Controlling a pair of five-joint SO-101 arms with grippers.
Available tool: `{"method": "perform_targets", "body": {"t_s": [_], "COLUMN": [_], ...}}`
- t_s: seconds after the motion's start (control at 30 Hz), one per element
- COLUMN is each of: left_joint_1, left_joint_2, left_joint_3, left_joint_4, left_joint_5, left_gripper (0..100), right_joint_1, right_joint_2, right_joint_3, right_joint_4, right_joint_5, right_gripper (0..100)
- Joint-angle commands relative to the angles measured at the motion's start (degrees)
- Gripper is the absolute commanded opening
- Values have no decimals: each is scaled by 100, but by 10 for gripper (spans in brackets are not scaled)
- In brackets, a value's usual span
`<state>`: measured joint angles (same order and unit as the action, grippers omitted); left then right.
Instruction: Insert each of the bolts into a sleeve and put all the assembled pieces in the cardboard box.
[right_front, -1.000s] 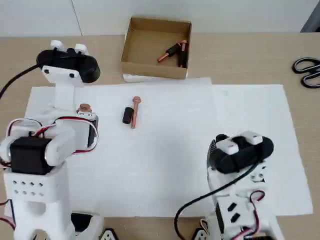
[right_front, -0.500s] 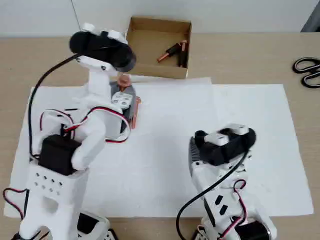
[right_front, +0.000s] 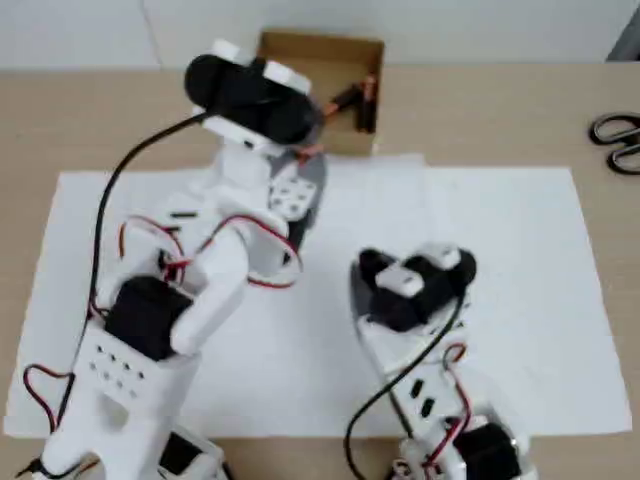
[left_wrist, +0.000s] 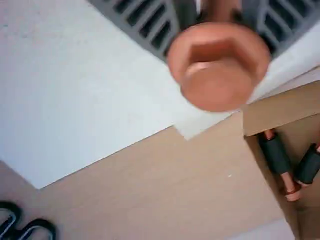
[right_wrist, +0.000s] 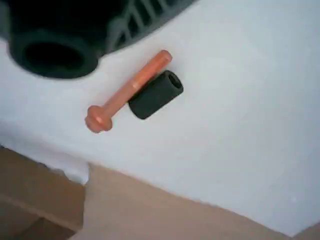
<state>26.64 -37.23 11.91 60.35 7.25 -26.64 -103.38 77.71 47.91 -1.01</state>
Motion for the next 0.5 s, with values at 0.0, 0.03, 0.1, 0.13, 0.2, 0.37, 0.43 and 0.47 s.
{"method": "perform_targets", "body": {"t_s": [0.0,0.03,0.1,0.13,0.2,0.37,0.43,0.47], "left_joint_1": [202,246,264,264,264,237,237,237], "left_joint_2": [-149,-158,-158,-158,-132,-149,-158,-167], "left_joint_3": [-22,-22,-22,-13,-4,286,444,532], "left_joint_4": [-229,-202,-193,-202,-193,-220,-360,-475], "left_joint_5": [237,264,273,273,510,1451,1415,1354], "left_gripper": [6,6,6,6,6,6,6,6], "right_joint_1": [-13,-4,-4,-4,-4,4,4,4], "right_joint_2": [-66,-66,-66,-66,-66,-66,-66,-66], "right_joint_3": [273,404,633,721,800,800,800,800], "right_joint_4": [-778,-936,-1165,-1253,-1411,-1481,-1473,-1473], "right_joint_5": [70,62,62,62,62,62,62,62], "right_gripper": [4,4,4,4,4,4,4,4]}}
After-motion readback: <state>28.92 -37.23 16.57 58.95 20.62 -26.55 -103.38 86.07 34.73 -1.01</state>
